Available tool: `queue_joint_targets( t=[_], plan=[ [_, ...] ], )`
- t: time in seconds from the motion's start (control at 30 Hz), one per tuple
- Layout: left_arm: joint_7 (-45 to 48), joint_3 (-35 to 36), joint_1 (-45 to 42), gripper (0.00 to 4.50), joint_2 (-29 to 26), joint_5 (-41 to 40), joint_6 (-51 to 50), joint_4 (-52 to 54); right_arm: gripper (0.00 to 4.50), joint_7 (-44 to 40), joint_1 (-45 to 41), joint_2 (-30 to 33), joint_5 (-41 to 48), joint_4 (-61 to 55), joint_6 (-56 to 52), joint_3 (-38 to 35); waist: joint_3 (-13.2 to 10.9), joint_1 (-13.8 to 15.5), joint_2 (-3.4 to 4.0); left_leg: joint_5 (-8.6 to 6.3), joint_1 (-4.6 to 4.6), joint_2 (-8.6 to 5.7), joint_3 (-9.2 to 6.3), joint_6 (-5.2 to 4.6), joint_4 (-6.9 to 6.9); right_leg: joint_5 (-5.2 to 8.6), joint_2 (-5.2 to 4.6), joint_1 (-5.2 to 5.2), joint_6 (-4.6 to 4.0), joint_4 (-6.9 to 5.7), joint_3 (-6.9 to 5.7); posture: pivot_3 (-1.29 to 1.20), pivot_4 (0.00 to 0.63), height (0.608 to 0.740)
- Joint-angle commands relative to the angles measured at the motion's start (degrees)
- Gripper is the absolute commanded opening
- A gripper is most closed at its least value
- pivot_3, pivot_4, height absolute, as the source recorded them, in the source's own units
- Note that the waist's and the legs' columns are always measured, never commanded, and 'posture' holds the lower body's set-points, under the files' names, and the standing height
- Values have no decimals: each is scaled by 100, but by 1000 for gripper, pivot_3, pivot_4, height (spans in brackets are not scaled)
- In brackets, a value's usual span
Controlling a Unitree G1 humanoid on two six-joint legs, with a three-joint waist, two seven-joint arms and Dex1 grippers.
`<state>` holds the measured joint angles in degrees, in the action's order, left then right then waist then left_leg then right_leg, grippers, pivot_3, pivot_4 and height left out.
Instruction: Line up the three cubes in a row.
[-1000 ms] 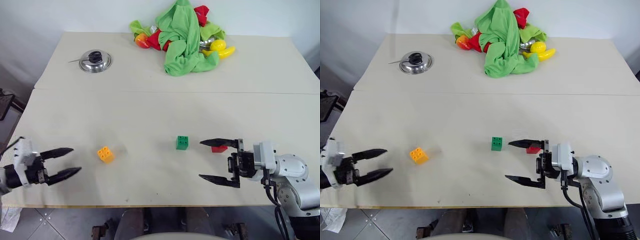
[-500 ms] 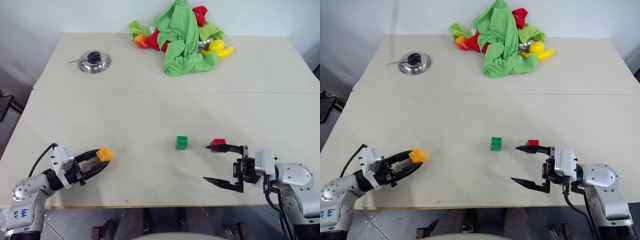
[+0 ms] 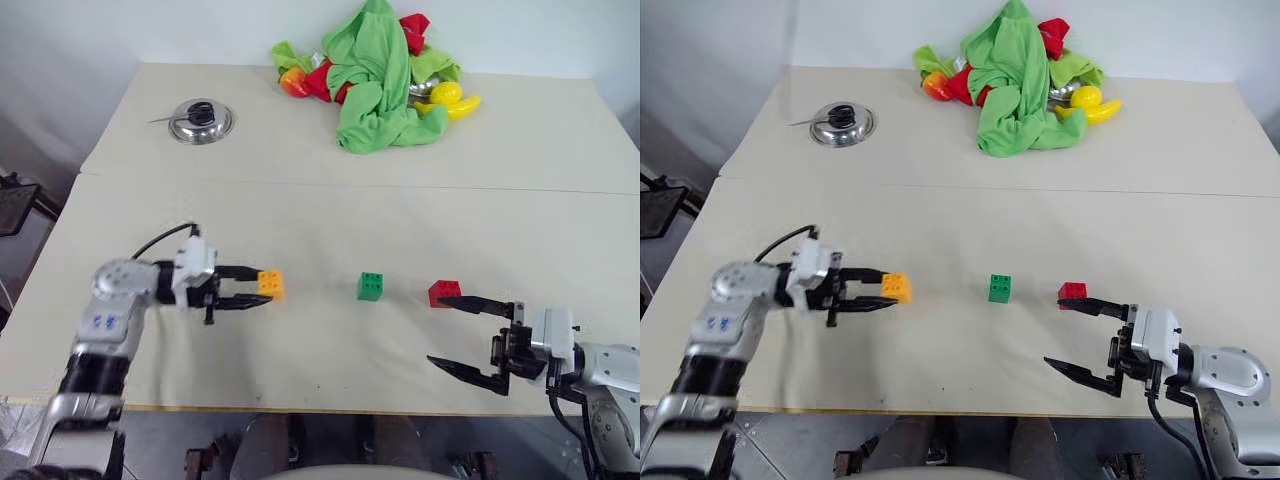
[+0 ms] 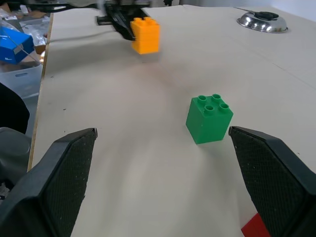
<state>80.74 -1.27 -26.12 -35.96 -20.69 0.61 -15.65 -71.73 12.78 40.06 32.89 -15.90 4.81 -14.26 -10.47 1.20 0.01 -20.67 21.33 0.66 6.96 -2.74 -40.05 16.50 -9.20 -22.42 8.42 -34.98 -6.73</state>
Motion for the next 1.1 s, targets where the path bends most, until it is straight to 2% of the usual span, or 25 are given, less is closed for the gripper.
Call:
queue_joint_targets(
  t=[0.03,0.17,0.33,0.6,0.63,0.7,0.87,0.9,0.97,1.1],
  plan=[
    [587,-423,-699,1479,147,427,572,-1190,4500,100,214,62,128,-279,-1,-317,0,-17,-1,0,2,-11,5,0,0,0,9,-1,0,4,0,0,150,740],
    [887,-602,-1413,1479,364,686,1069,-2363,4500,229,499,12,189,-404,-19,-547,-2,-15,-4,-2,8,6,6,5,-1,0,44,-2,0,21,5,0,150,740],
    [940,-726,-1827,1479,612,854,1512,-3073,4500,296,786,-46,191,-497,52,-718,-2,9,-6,-2,9,9,2,7,-5,-1,48,-1,1,21,11,0,150,740],
    [1025,-698,-1768,1479,627,730,1405,-3033,4500,365,794,-220,198,-361,207,-789,-1,10,-9,-2,9,18,-1,6,-8,-2,47,-1,3,20,17,0,150,740],
    [1053,-671,-1713,2227,595,663,1299,-2944,4500,403,737,-257,206,-331,205,-785,-1,9,-8,-2,9,20,-2,6,-8,-2,47,-1,3,19,17,0,150,740],
    [1048,-614,-1634,2720,534,604,1288,-2848,4500,426,649,-297,197,-297,222,-746,-1,6,-9,-2,9,20,-2,6,-8,-2,47,-2,3,18,17,0,150,740],
    [918,-305,-1474,4320,303,383,1231,-2641,4500,408,519,-314,238,-244,244,-743,-2,-2,-9,-2,9,25,-2,6,-8,-1,48,-3,3,18,16,0,150,740],
    [910,-224,-1394,4481,233,297,1151,-2511,4500,364,494,-326,276,-220,323,-799,-1,-5,-9,-2,9,27,-2,6,-8,-1,48,-3,3,18,16,0,150,740],
    [964,-75,-1113,4481,14,91,884,-2088,4500,214,502,-272,384,-157,399,-934,-1,-24,-9,-2,9,32,-2,6,-7,-1,47,-3,3,18,18,0,150,740],
    [536,543,23,4481,-568,-373,349,-811,4500,-73,498,-59,631,120,331,-1305,-1,-109,-8,-3,8,35,-4,6,-3,-1,45,-3,2,17,21,0,150,740]
  ],
)
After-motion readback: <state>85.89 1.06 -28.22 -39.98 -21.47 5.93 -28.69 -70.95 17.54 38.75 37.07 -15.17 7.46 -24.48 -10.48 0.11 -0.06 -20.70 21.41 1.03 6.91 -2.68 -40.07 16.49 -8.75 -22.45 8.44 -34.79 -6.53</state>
